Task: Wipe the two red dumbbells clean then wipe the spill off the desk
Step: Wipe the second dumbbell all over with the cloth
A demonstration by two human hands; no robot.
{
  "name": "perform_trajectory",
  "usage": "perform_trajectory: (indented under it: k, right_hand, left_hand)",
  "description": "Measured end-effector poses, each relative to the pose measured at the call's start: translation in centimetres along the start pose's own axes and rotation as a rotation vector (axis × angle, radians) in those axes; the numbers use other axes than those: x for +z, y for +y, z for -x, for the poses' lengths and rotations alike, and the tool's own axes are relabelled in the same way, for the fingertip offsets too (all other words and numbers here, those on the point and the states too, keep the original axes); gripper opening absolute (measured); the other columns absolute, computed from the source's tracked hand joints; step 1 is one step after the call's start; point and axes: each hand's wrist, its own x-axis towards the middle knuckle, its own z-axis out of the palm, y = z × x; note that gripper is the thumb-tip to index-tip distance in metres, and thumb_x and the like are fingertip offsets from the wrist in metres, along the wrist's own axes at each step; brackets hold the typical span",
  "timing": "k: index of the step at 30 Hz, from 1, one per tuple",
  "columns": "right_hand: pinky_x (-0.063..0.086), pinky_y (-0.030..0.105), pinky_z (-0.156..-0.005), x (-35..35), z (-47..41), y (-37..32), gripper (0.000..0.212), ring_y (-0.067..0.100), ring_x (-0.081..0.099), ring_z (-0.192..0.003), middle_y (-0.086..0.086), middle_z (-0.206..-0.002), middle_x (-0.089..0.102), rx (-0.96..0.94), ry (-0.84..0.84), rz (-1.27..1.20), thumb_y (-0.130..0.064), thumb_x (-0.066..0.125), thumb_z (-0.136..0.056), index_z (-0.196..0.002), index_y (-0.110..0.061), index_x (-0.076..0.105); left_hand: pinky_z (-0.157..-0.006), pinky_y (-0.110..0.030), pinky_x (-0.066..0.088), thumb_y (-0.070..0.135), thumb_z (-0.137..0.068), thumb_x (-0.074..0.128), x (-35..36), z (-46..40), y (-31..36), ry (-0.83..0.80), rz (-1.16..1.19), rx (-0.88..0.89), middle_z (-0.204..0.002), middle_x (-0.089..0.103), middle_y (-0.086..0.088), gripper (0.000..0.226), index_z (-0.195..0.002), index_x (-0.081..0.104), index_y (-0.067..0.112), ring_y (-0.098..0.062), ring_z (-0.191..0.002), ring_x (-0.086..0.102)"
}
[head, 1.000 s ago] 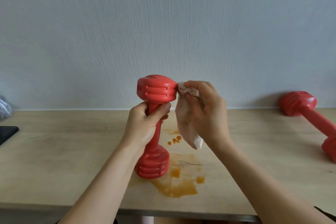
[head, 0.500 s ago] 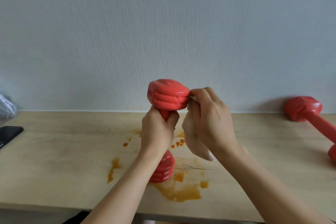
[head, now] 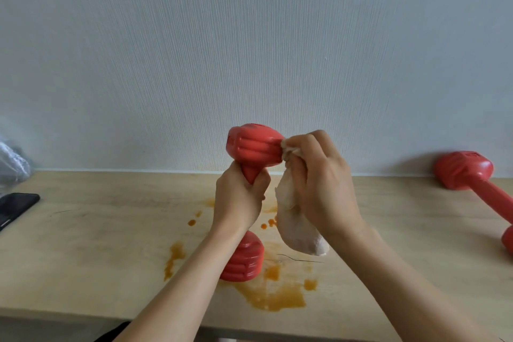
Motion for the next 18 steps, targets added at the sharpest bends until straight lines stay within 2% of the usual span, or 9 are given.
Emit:
perform_trajectory:
  k: [2, 6, 11, 15, 18]
  right_hand:
    - [0.05, 0.039, -0.065, 0.0, 0.0, 0.1, 0.023, 0.03, 0.061, -0.08, 0.01, -0.092, 0.059, 0.025, -0.001, -0.028, -0.007, 0.045, -0.082, -0.096, -0.003, 0.064]
    - [0.049, 0.035, -0.065, 0.0, 0.3, -1.7, 0.031, 0.029, 0.06, -0.081, 0.01, -0.093, 0.06, -0.112, -0.026, 0.002, -0.006, 0.041, -0.077, -0.096, -0.002, 0.065]
    - [0.052, 0.039, -0.069, 0.4, 0.0, 0.1, 0.026, 0.027, 0.062, -0.084, 0.007, -0.093, 0.063, 0.039, -0.026, -0.1, -0.01, 0.044, -0.083, -0.096, -0.006, 0.066]
    - [0.052, 0.039, -0.07, 0.6, -0.1, 0.4, 0.024, 0.02, 0.061, -0.081, 0.003, -0.09, 0.063, 0.117, -0.053, -0.152, -0.006, 0.046, -0.081, -0.093, -0.009, 0.066]
    - [0.052, 0.039, -0.068, 0.4, 0.1, -0.3, 0.025, 0.023, 0.062, -0.082, 0.005, -0.092, 0.062, 0.034, -0.029, -0.128, -0.005, 0.045, -0.081, -0.094, -0.007, 0.066]
  left_hand:
    - [-0.044, -0.01, 0.038, 0.019, -0.087, 0.056, -0.2, 0.0, -0.1, -0.001, 0.013, -0.004, -0.056, 0.059, 0.001, 0.015, -0.078, 0.056, 0.007, -0.002, -0.047, 0.058]
    - [-0.041, -0.01, 0.034, 0.012, -0.085, 0.054, -0.5, -0.1, 0.1, -0.001, -0.01, 0.015, -0.052, 0.056, 0.003, 0.014, -0.072, 0.052, 0.008, 0.002, -0.042, 0.055]
    - [-0.05, -0.024, 0.043, 0.012, -0.085, 0.055, -0.7, 0.1, -0.2, -0.027, 0.082, -0.022, -0.05, 0.056, 0.0, 0.019, -0.066, 0.052, 0.013, -0.005, -0.041, 0.054]
    - [-0.049, -0.024, 0.044, 0.011, -0.087, 0.056, -1.0, 0.1, -0.3, -0.055, 0.115, -0.013, -0.049, 0.053, 0.003, 0.021, -0.066, 0.053, 0.012, -0.006, -0.042, 0.054]
    - [-0.046, -0.019, 0.042, 0.011, -0.087, 0.054, -1.1, 0.0, -0.4, -0.047, 0.127, -0.022, -0.049, 0.054, 0.003, 0.021, -0.067, 0.054, 0.011, -0.005, -0.041, 0.053]
